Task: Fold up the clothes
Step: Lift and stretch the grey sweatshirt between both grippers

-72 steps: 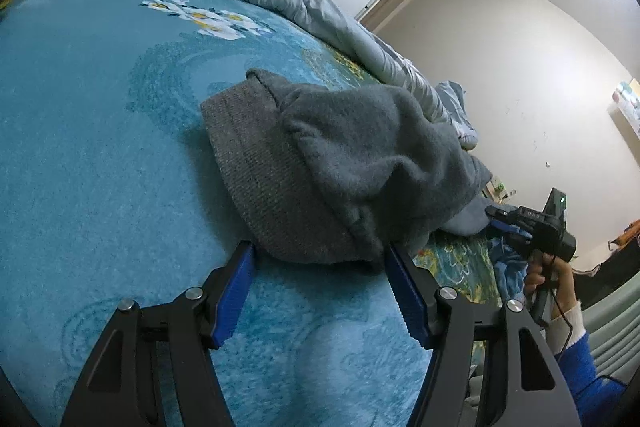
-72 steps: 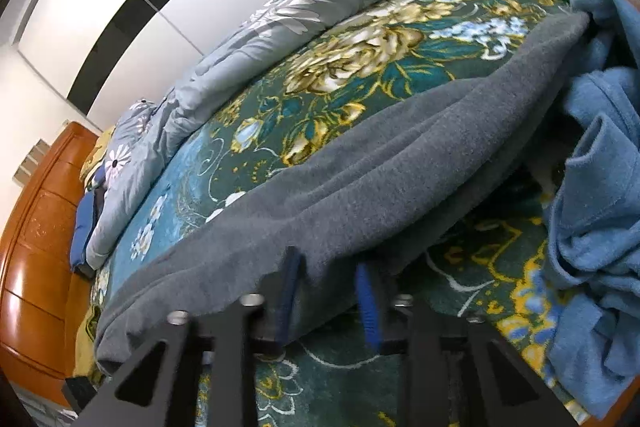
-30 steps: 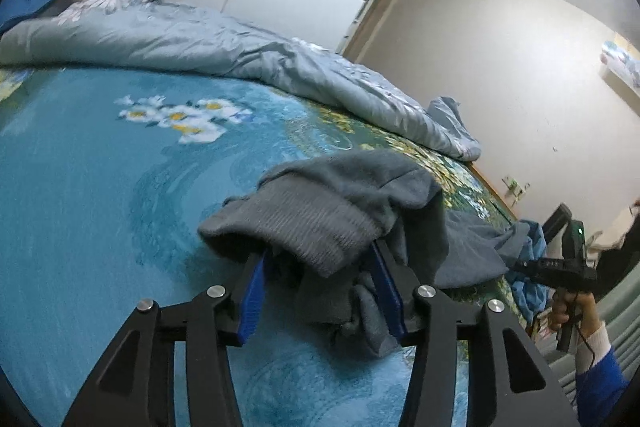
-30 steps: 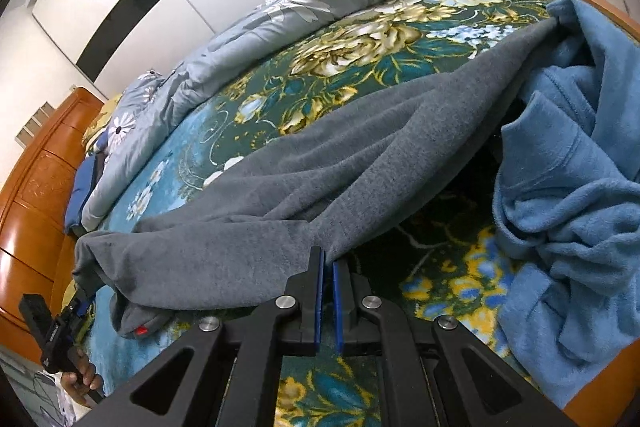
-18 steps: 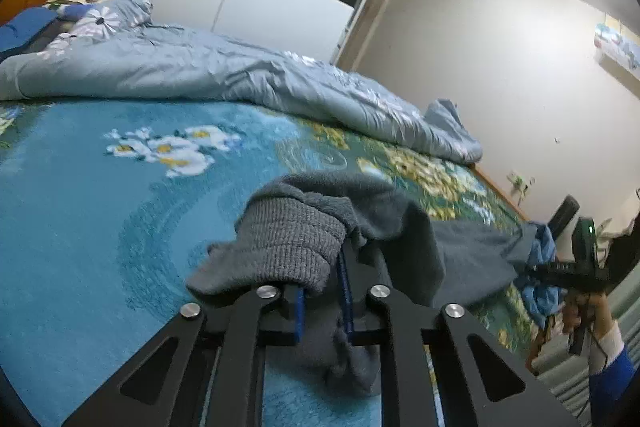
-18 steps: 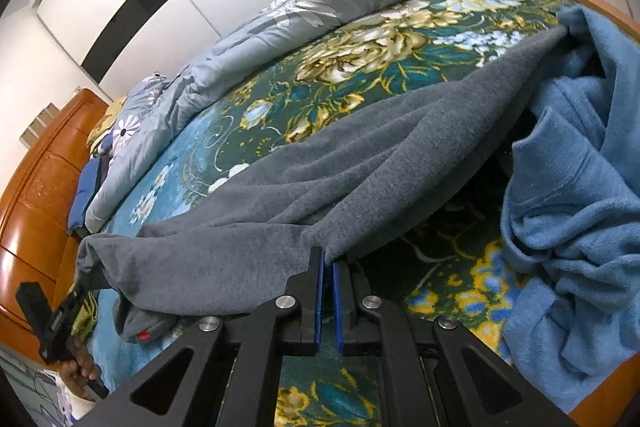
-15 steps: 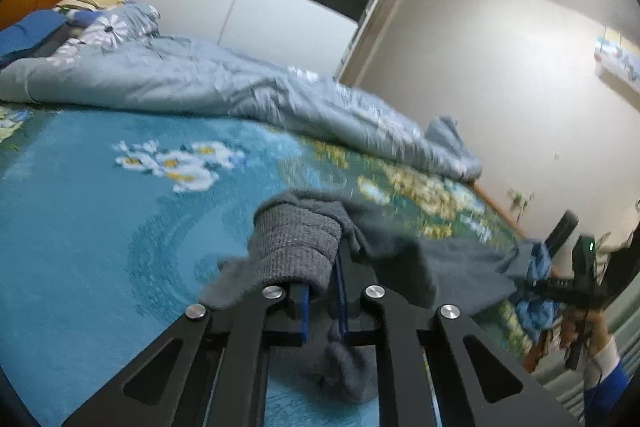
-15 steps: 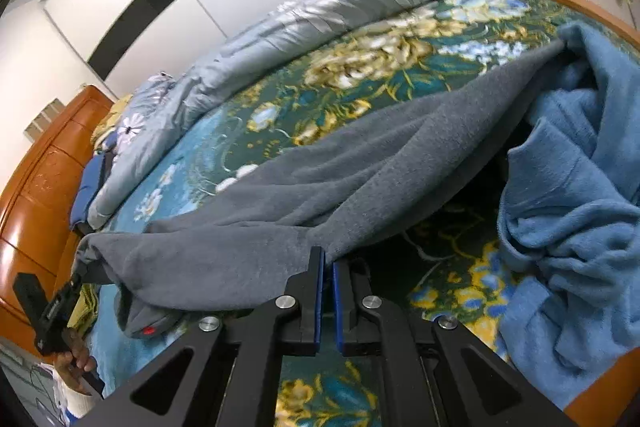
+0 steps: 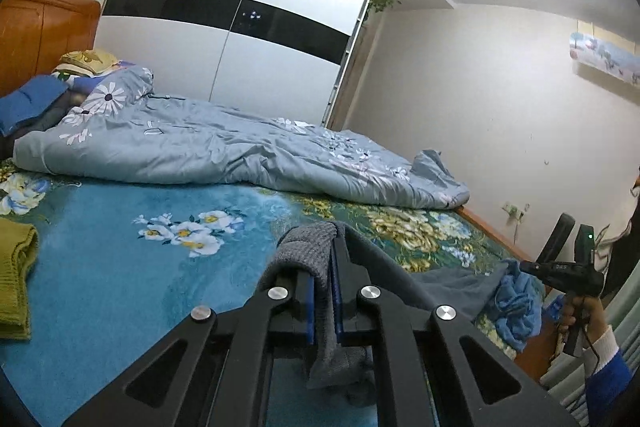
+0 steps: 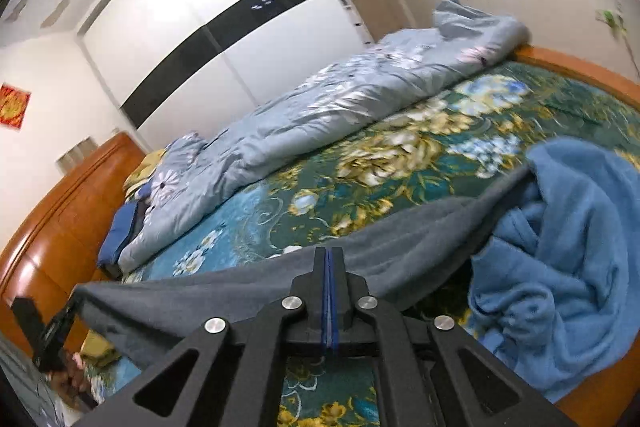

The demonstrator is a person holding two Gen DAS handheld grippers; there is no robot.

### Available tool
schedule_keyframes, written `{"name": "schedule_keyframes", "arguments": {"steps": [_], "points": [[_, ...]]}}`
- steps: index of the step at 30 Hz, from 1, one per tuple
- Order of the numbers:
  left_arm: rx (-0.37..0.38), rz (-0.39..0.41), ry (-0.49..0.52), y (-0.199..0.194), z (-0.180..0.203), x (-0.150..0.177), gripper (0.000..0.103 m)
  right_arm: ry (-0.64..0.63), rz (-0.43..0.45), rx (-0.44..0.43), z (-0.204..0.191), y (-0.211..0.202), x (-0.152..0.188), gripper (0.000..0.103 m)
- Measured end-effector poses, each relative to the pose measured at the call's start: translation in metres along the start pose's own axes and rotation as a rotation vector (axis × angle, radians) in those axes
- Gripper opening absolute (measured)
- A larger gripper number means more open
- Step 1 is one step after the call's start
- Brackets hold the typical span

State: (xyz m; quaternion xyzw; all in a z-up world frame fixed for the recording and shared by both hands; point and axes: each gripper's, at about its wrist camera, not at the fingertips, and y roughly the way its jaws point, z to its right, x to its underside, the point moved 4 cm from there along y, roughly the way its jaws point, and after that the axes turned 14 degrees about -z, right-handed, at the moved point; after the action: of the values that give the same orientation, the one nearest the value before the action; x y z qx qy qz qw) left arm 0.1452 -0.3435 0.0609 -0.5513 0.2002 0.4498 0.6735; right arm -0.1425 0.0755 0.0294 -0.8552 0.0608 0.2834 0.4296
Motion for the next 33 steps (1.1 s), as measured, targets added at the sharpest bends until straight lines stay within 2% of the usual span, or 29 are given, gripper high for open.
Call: {"name": "schedule_keyframes", "arguments": {"steps": [4, 5, 6, 8, 9, 15, 16, 17, 18, 19, 22, 26, 30, 33], "points": [[0.001, -0.015, -0.009, 0.002, -0.002, 0.007, 0.007, 0.117, -0.053, 0.036, 0.034, 0.022, 0.016, 0.006], [0.001, -0.017, -0.017, 0.002, -0.004, 0.008, 0.007, 0.138, -0.068, 0.040, 0.041, 0.028, 0.019, 0.011], [0.001, -0.019, -0.025, 0.003, -0.007, 0.009, 0.007, 0.161, -0.075, 0.042, 0.047, 0.034, 0.020, 0.018], [-0.002, -0.026, -0.045, 0.006, -0.014, 0.009, 0.007, 0.208, -0.078, 0.044, 0.059, 0.045, 0.021, 0.055], [0.000, -0.028, -0.054, 0.008, -0.017, 0.010, 0.007, 0.227, -0.076, 0.043, 0.063, 0.051, 0.020, 0.057], [-0.007, -0.041, -0.091, 0.018, -0.032, 0.008, 0.007, 0.310, -0.067, 0.015, 0.074, 0.076, 0.003, 0.054], [-0.009, -0.041, -0.094, 0.020, -0.035, 0.006, 0.007, 0.323, -0.066, 0.009, 0.075, 0.080, 0.000, 0.044], [-0.011, -0.040, -0.097, 0.021, -0.037, 0.003, 0.007, 0.329, -0.067, 0.008, 0.076, 0.082, -0.003, 0.022], [-0.013, -0.039, -0.100, 0.023, -0.040, 0.000, 0.007, 0.331, -0.067, 0.011, 0.076, 0.082, -0.007, 0.013], [-0.015, -0.038, -0.103, 0.025, -0.042, -0.003, 0.007, 0.329, -0.063, 0.005, 0.075, 0.081, -0.012, 0.010], [-0.010, -0.025, -0.115, 0.028, -0.049, -0.014, 0.007, 0.299, -0.028, -0.013, 0.067, 0.069, -0.027, 0.009], [-0.015, 0.012, -0.094, 0.017, -0.047, -0.035, 0.007, 0.214, 0.077, -0.020, 0.042, 0.031, -0.060, 0.009], [-0.023, 0.077, -0.029, -0.014, -0.029, -0.055, 0.007, 0.161, 0.167, -0.037, 0.018, -0.010, -0.086, 0.009], [-0.026, 0.132, 0.007, -0.047, -0.015, -0.063, 0.007, 0.115, 0.230, -0.063, -0.003, -0.045, -0.093, 0.009]]}}
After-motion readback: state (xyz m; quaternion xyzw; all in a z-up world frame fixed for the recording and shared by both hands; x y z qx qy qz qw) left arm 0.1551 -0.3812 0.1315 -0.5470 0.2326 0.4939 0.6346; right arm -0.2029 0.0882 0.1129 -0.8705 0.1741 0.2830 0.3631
